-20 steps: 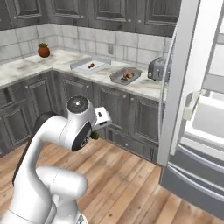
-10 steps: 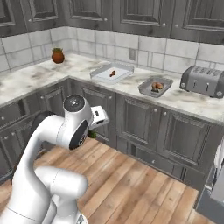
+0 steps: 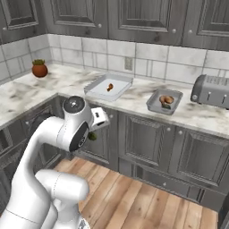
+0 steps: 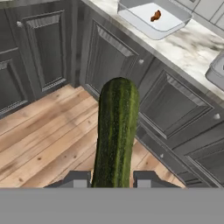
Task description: Place one squash and one chicken drumstick in each tupperware on the nearby counter, to pack two identical lunches.
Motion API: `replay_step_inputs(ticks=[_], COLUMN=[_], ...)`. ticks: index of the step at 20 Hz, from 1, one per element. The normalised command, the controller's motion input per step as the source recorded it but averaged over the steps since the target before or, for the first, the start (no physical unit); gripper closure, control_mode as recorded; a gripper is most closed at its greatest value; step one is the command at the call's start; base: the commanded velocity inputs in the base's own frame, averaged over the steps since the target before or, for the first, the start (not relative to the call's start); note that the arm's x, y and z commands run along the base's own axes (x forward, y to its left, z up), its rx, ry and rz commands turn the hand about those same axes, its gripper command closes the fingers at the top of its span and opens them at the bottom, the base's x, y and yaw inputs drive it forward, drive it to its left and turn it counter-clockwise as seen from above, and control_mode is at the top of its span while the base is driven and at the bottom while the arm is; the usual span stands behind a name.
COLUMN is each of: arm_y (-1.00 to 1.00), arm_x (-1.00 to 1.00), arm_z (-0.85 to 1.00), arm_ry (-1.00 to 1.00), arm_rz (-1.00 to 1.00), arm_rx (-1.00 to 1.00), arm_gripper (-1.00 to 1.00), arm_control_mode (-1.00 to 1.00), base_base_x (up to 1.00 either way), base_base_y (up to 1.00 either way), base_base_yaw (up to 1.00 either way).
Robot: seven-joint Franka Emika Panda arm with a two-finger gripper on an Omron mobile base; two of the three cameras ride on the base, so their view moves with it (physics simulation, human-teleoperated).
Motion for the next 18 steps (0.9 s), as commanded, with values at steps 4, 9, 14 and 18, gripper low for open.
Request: replay_step_inputs(ticks=[4, 9, 14, 18], arm_y=[0.0, 0.0, 0.0, 0.0], arm_x=[0.0, 0.0, 0.0, 0.0], arm_z=[0.0, 0.0, 0.0, 0.0], arm_ry=[0.0, 0.0, 0.0, 0.0], arm_rz=[0.0, 0.0, 0.0, 0.0], arm_rx=[0.0, 0.0, 0.0, 0.0], arm_gripper=[1.0, 1.0, 1.0, 1.0], arm_control_mode=[1.0, 1.0, 1.0, 1.0], base_base_x=[0.64, 0.35, 0.49, 0.95], base_base_y=[0.71, 0.68, 0.93, 0.92], base_base_yaw=[-0.45, -0.5, -0.47, -0.07])
